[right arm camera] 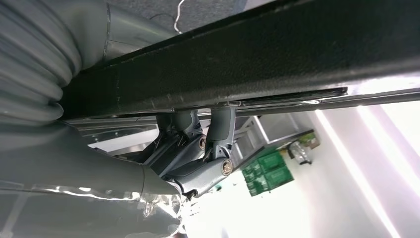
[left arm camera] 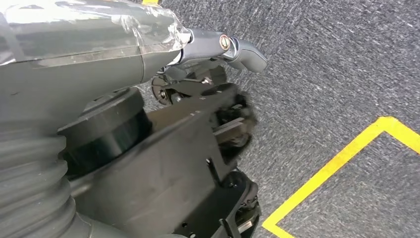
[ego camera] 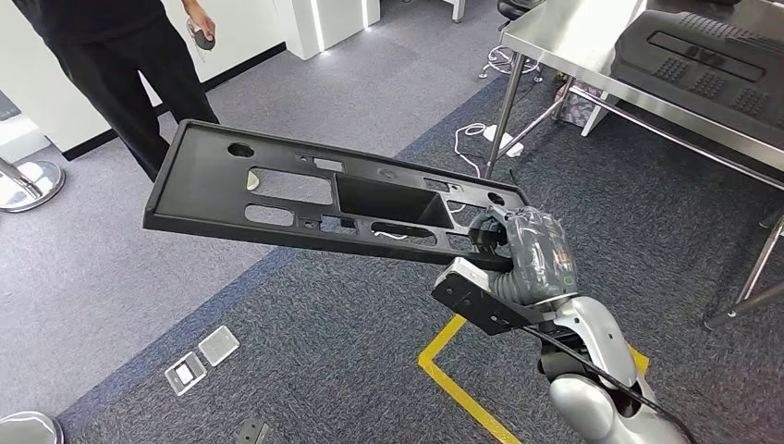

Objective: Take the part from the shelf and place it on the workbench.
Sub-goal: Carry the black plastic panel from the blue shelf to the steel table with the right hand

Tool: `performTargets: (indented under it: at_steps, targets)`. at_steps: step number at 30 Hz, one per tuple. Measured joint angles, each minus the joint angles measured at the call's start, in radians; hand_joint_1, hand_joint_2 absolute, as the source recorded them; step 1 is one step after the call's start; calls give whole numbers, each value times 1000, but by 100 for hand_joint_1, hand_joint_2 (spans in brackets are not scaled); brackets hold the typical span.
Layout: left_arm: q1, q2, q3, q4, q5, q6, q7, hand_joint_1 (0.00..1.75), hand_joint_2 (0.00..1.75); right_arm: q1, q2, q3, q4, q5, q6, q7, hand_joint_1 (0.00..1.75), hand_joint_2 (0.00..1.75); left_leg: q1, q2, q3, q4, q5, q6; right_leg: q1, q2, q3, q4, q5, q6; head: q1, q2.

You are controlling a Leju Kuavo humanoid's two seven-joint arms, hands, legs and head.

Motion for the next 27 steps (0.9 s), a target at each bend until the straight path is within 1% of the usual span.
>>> performTargets:
  at_steps: [1, 2, 3, 4, 5, 6, 7, 8, 9, 10, 12, 13, 14, 15, 16, 17, 18, 19, 20, 21, 22, 24, 25, 26, 27]
  targets:
    - [0, 0, 0, 0, 0, 0, 0, 0, 175, 0, 0, 0, 1, 0, 0, 0, 175, 175, -1, -2, 20, -45, 31, 4, 0, 8, 1, 1, 0, 0, -1, 0]
    - [0, 0, 0, 0, 0, 0, 0, 0, 175, -1, 0, 0, 1, 0, 1, 0, 175, 175, -1, -11, 52, -114, 68, 9, 0, 15, 1, 2, -1, 1, -2, 0]
    - [-1, 0, 0, 0, 0, 0, 0, 0, 175, -2, 0, 0, 1, 0, 1, 0, 175, 175, -2, -23, 82, -182, 96, 13, 2, 22, 0, 5, -2, 3, -4, 0]
    - [-1, 1, 0, 0, 0, 0, 0, 0, 175, -3, 0, 0, 1, 0, 1, 0, 175, 175, -3, -32, 103, -233, 114, 15, 2, 29, -1, 6, -3, 6, -5, 0]
    - [-1, 1, 0, 0, 0, 0, 0, 0, 175, -4, 0, 0, 1, 0, 1, 0, 175, 175, -4, -39, 114, -260, 120, 17, 2, 34, -3, 8, -3, 11, -5, 0]
    - [-1, 1, 0, 0, 0, 0, 0, 0, 175, -4, 0, 0, 1, 0, 1, 0, 175, 175, -7, -39, 114, -266, 118, 19, 1, 39, -5, 8, -3, 16, -6, 0]
    - [-1, 1, 0, 0, 0, 0, 0, 0, 175, -5, 0, 0, 1, 0, 1, 0, 175, 175, -7, -33, 114, -269, 121, 23, -1, 43, -6, 6, -2, 22, -6, 0]
    - [-3, 1, 0, 0, 0, 0, 0, 0, 175, -5, 0, 0, 1, 0, 0, 0, 175, 175, -7, -27, 116, -274, 124, 29, -3, 42, -7, 9, -4, 28, -6, 0]
    - [-5, 0, 0, 0, 0, 0, 0, 0, 175, -6, 0, 0, 1, 0, 0, -1, 175, 175, -5, -21, 117, -280, 128, 36, -3, 34, -11, 21, -14, 33, -5, 0]
    - [-6, 0, 0, 0, -1, 0, 0, 0, 175, -7, 0, 0, 1, 0, 0, -1, 175, 175, -3, -14, 119, -285, 132, 42, -3, 23, -24, 51, -35, 38, -3, 0]
    - [-6, -1, 0, 0, -2, 0, 0, 0, 175, -8, -1, -1, 1, 0, 0, -1, 175, 175, -2, -3, 120, -289, 133, 47, -6, -1, -73, 161, -95, 46, 1, 0]
    - [-5, -1, 0, 0, -3, 0, 0, 0, 175, -7, -1, -1, 1, 0, 0, -1, 175, 175, -2, 3, 119, -289, 133, 48, -8, -6, -100, 218, -120, 49, 1, 0]
    - [-4, -1, 0, 0, -3, 0, 0, 0, 175, -5, -1, -1, 1, 0, 0, -1, 175, 175, -2, 8, 119, -289, 133, 49, -9, -8, -122, 264, -136, 52, 1, 0]
    - [-4, 0, 0, 0, -4, 0, 0, 0, 175, -3, -1, -1, 1, 0, 0, 0, 175, 175, -2, 13, 119, -288, 132, 49, -11, -10, -132, 282, -135, 54, 1, 0]
    - [-4, 0, 0, 0, -4, -1, 0, 0, 175, -2, -1, -1, 1, 0, 0, 0, 175, 175, -2, 18, 119, -287, 131, 48, -13, -12, -130, 276, -121, 56, 1, 0]
    - [-5, -1, -1, 0, -5, -1, 0, 0, 175, -1, -1, -1, 1, 0, 0, 0, 175, 175, -1, 23, 120, -286, 129, 46, -15, -15, -112, 239, -93, 57, 1, 0]
    - [-6, -1, -1, 0, -5, -2, 0, 0, 175, -1, -1, -1, 1, 0, 0, 0, 175, 175, 0, 28, 121, -284, 126, 43, -16, -25, -80, 171, -55, 58, 1, 0]
    - [-7, -1, -1, 0, -5, -3, 0, 0, 175, -1, -1, -1, 1, 0, 0, 0, 175, 175, -1, 33, 123, -282, 123, 39, -15, -39, -47, 103, -29, 57, 2, 0]
    - [-8, -1, -1, 0, -5, -3, 0, 0, 175, -1, -1, -1, 1, 0, 0, 0, 175, 175, -3, 36, 124, -279, 120, 34, -13, -49, -21, 47, -10, 52, 2, 0]
    - [-8, -1, -1, 0, -5, -3, 0, 0, 175, -1, -1, -1, 1, 0, 0, 0, 175, 175, -4, 40, 125, -278, 118, 29, -10, -55, -7, 15, -2, 46, 1, 0]
    - [-9, -1, -1, 0, -5, -3, 0, 0, 175, -1, -1, -1, 1, 0, 0, 0, 175, 175, -6, 44, 127, -277, 117, 24, -6, -54, -5, 8, -6, 40, 0, 0]
    - [-10, -1, -1, 0, -5, -3, 0, 0, 175, 0, -1, -1, 1, 0, 0, 0, 175, 175, -4, 48, 132, -277, 113, 12, -6, -40, -5, 4, -3, 26, -2, 0]
    - [-11, -1, -1, 0, -5, -3, 0, 0, 175, -1, -1, -1, 1, 0, 0, 0, 175, 175, -3, 41, 131, -266, 103, 5, -7, -35, -3, 2, -1, 19, -3, 0]
    - [-12, -1, -1, 0, -5, -3, 0, 0, 175, -1, -1, -1, 1, 0, 0, 0, 175, 175, -1, 31, 122, -239, 84, 0, -9, -31, -1, -1, 1, 13, -5, 0]
    - [-12, -1, -1, 0, -5, -3, 0, 0, 175, -1, -1, -1, 1, 0, 0, 0, 175, 175, 1, 17, 102, -190, 55, -4, -10, -27, 0, -3, 3, 8, -7, 0]
